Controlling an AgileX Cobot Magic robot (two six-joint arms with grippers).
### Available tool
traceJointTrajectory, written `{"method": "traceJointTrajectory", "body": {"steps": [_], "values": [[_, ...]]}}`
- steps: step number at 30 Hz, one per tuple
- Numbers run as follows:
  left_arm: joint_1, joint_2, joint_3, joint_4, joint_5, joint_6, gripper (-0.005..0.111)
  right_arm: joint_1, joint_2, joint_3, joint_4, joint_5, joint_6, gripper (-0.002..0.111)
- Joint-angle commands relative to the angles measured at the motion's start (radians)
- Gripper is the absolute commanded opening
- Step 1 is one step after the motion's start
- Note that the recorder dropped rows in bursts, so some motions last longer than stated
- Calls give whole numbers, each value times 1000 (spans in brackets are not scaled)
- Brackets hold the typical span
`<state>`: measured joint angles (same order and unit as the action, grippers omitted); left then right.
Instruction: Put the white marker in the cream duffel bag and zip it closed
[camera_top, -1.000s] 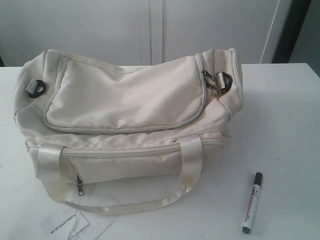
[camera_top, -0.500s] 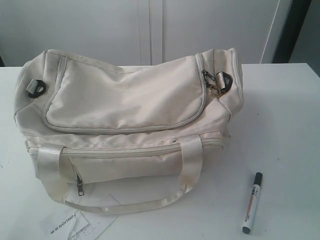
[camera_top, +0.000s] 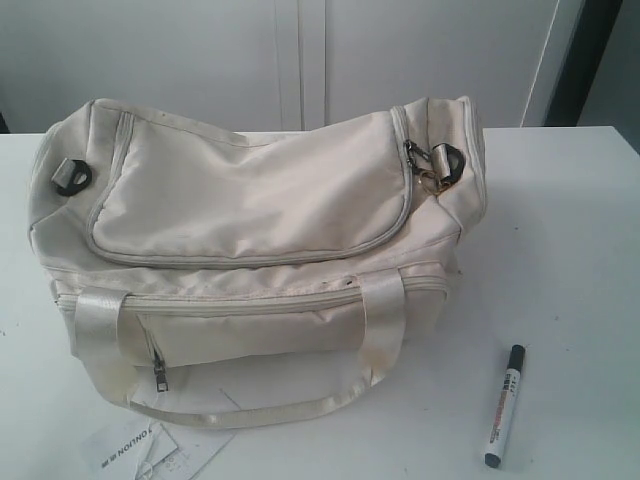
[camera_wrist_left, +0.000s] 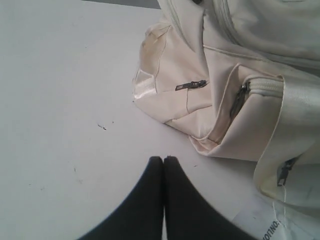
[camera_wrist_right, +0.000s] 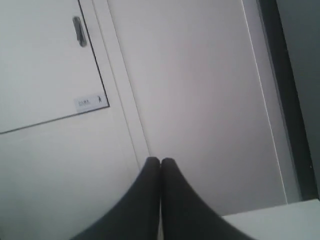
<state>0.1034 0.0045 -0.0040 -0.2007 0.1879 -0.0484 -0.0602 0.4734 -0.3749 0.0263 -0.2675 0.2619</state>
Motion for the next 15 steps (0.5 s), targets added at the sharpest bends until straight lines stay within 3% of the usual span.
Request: {"method": "traceJointTrajectory", "body": {"steps": [1, 15], "values": [[4, -4, 4, -48, -41, -7, 0, 1, 111, -85, -3, 102, -46, 0], [4, -4, 4, -143, -48, -7, 0, 1, 375, -306, -3, 329, -130, 0]]}}
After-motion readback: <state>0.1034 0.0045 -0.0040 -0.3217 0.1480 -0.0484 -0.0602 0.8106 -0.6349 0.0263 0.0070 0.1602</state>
